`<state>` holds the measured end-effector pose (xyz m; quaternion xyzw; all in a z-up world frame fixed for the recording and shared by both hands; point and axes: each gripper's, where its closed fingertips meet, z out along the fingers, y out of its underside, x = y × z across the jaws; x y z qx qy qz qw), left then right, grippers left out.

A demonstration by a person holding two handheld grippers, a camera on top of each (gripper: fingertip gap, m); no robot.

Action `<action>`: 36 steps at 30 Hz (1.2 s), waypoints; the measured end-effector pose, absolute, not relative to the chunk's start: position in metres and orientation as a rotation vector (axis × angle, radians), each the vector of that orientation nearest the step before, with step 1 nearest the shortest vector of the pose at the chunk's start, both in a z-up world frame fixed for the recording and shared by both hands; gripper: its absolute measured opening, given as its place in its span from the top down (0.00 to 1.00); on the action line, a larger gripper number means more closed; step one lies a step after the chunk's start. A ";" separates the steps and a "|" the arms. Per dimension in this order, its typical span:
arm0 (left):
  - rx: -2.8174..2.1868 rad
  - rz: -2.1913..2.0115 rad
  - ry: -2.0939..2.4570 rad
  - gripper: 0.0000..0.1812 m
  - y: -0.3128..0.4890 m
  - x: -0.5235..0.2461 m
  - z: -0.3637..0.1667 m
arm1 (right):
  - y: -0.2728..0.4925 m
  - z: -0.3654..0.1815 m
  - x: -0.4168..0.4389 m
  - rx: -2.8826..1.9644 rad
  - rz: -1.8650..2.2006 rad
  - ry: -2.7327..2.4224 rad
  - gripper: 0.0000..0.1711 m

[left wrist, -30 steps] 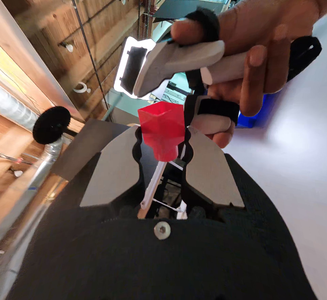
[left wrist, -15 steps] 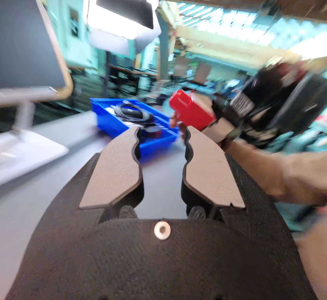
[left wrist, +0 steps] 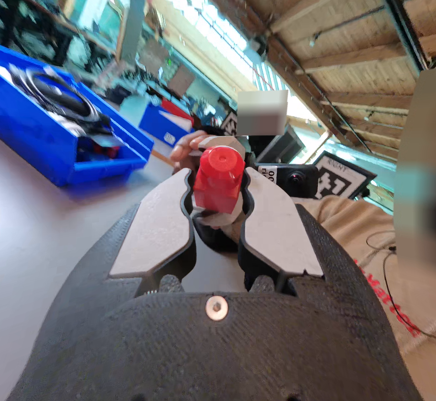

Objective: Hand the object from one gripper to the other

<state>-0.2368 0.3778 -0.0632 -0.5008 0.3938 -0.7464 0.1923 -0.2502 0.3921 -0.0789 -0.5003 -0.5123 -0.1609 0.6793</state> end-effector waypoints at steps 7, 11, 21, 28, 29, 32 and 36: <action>-1.164 -2.088 0.589 0.79 0.432 -0.273 -0.014 | 0.378 -0.017 -0.221 -1.124 0.332 -0.682 0.73; -1.061 -2.028 0.582 0.79 0.428 -0.279 -0.006 | 0.376 -0.023 -0.236 -1.154 0.748 -0.564 0.74; -1.025 -1.997 0.838 0.79 0.374 -0.240 -0.030 | 0.370 -0.036 -0.269 -1.219 0.926 -0.538 0.97; -1.106 -1.752 0.879 0.76 0.403 -0.253 -0.028 | 0.384 -0.021 -0.217 -1.196 0.562 -0.583 0.97; -1.130 -1.706 0.887 0.76 0.406 -0.254 -0.028 | 0.389 -0.020 -0.201 -1.196 0.436 -0.584 0.97; -1.180 -1.547 0.950 0.74 0.406 -0.249 -0.031 | 0.407 -0.026 -0.151 -1.192 -0.062 -0.618 0.97; -1.197 -1.374 1.040 0.72 0.397 -0.240 -0.036 | 0.421 -0.043 -0.097 -1.176 -0.526 -0.666 0.97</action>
